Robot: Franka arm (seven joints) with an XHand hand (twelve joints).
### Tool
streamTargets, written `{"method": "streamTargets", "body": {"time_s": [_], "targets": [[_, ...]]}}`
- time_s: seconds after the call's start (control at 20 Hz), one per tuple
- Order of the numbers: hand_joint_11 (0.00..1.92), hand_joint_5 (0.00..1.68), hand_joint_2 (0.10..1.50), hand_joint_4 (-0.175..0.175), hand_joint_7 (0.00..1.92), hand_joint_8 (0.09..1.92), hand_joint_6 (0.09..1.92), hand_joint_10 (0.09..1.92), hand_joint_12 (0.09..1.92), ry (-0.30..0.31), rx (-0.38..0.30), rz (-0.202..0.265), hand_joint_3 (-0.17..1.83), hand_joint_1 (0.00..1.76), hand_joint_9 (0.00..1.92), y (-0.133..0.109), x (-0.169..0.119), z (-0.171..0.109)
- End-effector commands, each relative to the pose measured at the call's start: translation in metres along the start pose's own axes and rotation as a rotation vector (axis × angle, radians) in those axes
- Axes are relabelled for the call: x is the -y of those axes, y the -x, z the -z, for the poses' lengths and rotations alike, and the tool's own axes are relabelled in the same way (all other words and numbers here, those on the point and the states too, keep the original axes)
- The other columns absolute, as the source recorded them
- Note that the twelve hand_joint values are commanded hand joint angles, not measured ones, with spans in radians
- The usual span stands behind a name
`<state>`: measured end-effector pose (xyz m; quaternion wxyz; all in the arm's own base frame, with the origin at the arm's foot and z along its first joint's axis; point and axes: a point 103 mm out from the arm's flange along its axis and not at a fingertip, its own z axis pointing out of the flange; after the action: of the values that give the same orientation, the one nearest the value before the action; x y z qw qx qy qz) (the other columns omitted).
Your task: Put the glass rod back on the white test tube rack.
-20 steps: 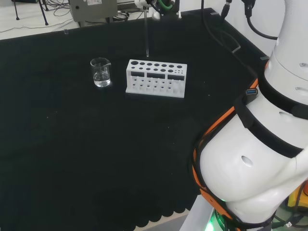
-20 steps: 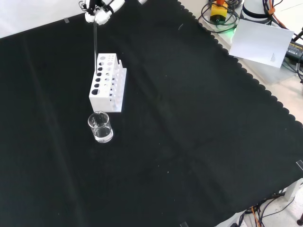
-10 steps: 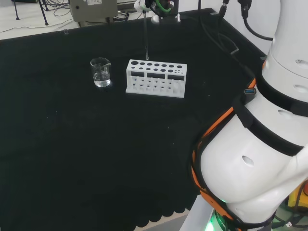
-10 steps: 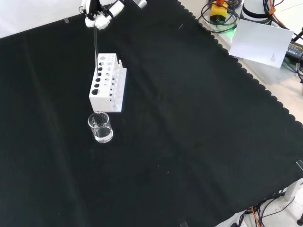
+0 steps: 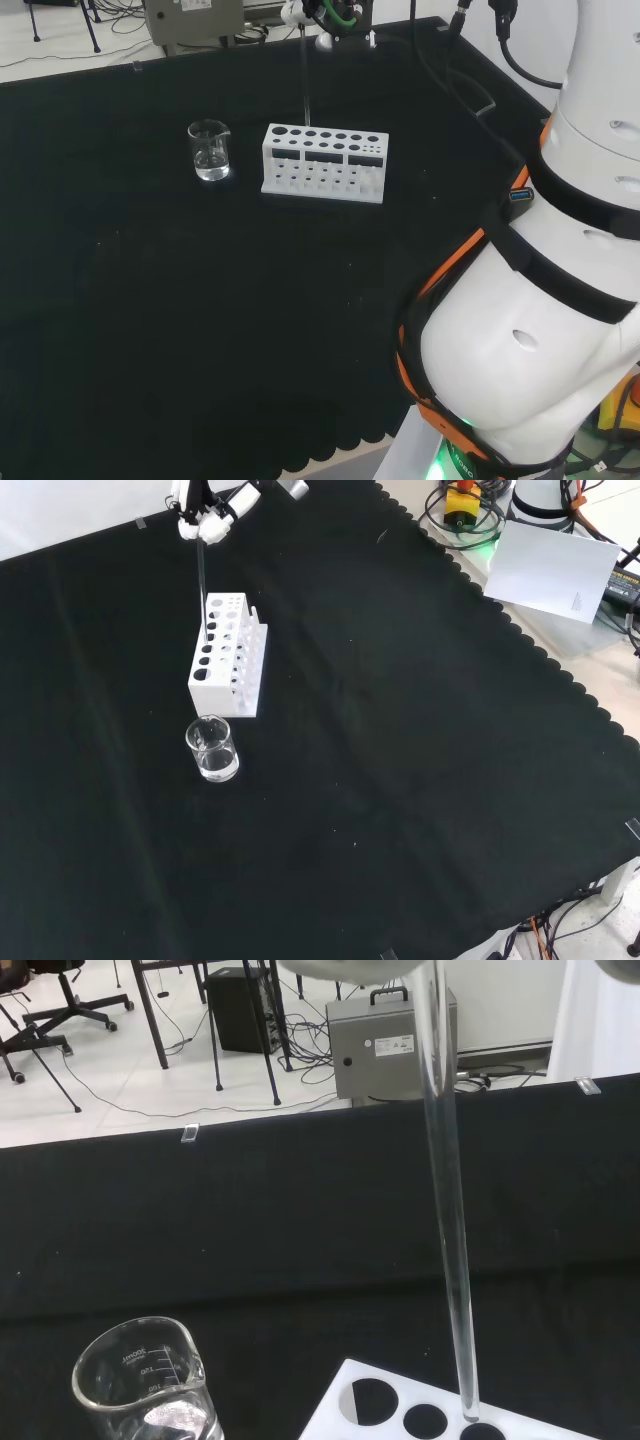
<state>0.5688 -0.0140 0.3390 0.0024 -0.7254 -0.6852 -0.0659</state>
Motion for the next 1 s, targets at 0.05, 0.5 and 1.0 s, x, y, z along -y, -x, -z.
{"method": "streamTargets", "body": {"time_s": [0.05,0.5,1.0], "targets": [[1.83,1.41,1.07,-0.175,1.25,0.89,0.09,0.36,0.20,-0.012,-0.009,-0.005,-0.17,1.32,1.83,0.003,-0.001,-0.007],[1.83,1.41,1.07,-0.175,1.25,0.89,0.09,0.36,0.20,-0.038,-0.006,-0.011,-0.17,1.32,1.83,0.017,-0.001,-0.026],[1.83,1.41,1.07,-0.175,1.25,0.89,0.09,0.36,0.20,-0.081,-0.017,-0.013,-0.17,1.32,1.83,0.020,-0.002,-0.053]]}}
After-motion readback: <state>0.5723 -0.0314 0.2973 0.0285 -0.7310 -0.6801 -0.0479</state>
